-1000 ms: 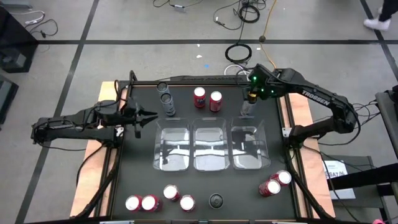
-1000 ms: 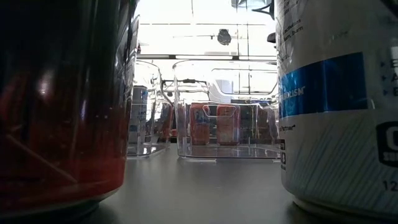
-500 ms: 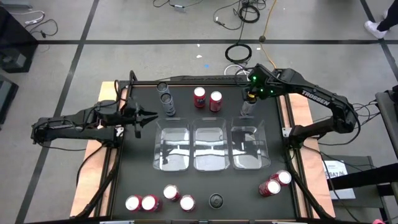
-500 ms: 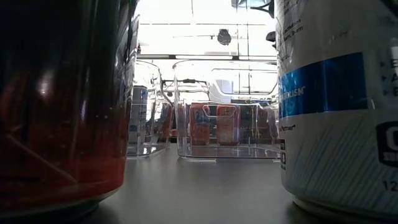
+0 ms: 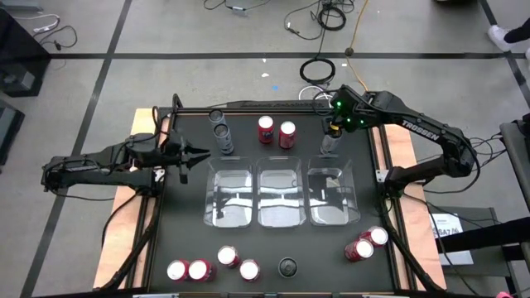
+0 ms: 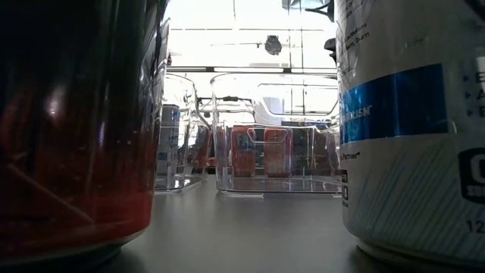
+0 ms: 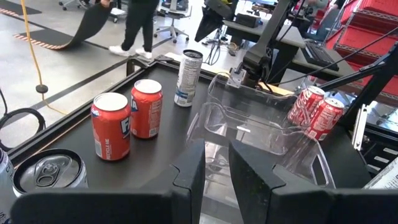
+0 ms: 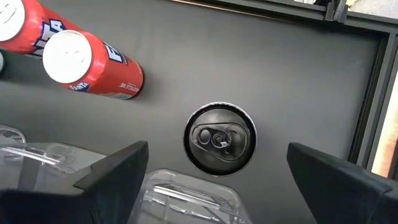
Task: Sort soda cans
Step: Put the top right white soda can into the center transparent bin
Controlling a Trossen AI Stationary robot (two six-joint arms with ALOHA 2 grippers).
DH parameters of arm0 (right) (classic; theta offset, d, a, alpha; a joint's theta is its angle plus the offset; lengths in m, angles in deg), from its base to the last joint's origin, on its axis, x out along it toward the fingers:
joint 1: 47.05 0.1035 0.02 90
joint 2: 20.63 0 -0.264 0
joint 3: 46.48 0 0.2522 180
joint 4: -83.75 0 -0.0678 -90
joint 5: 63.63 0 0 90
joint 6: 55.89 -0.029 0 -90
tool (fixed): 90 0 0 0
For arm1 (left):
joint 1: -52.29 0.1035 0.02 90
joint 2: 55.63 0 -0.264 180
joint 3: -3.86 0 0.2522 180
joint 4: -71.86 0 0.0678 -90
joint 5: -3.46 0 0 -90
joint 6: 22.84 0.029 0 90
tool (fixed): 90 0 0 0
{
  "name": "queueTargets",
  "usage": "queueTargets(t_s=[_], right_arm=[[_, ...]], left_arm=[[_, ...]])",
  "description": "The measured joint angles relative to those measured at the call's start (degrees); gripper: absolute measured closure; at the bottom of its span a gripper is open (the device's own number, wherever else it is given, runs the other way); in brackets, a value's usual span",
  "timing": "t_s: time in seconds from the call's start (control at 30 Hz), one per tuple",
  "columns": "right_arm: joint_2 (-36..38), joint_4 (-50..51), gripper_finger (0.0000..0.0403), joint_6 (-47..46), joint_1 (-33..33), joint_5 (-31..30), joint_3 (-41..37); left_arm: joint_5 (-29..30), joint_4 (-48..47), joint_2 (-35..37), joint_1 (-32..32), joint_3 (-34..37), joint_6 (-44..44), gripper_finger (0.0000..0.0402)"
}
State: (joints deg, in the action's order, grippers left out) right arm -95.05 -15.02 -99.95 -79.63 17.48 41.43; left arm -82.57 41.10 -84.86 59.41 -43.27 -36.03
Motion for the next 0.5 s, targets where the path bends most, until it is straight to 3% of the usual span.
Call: queueTargets(t_s=[0.5], right_arm=[[-5.7,0.1,0.0025,1.6,0.8,-0.3,0.0]], left_arm=[[0.0,0.0,0.0,0.0,0.0,0.0,0.032]])
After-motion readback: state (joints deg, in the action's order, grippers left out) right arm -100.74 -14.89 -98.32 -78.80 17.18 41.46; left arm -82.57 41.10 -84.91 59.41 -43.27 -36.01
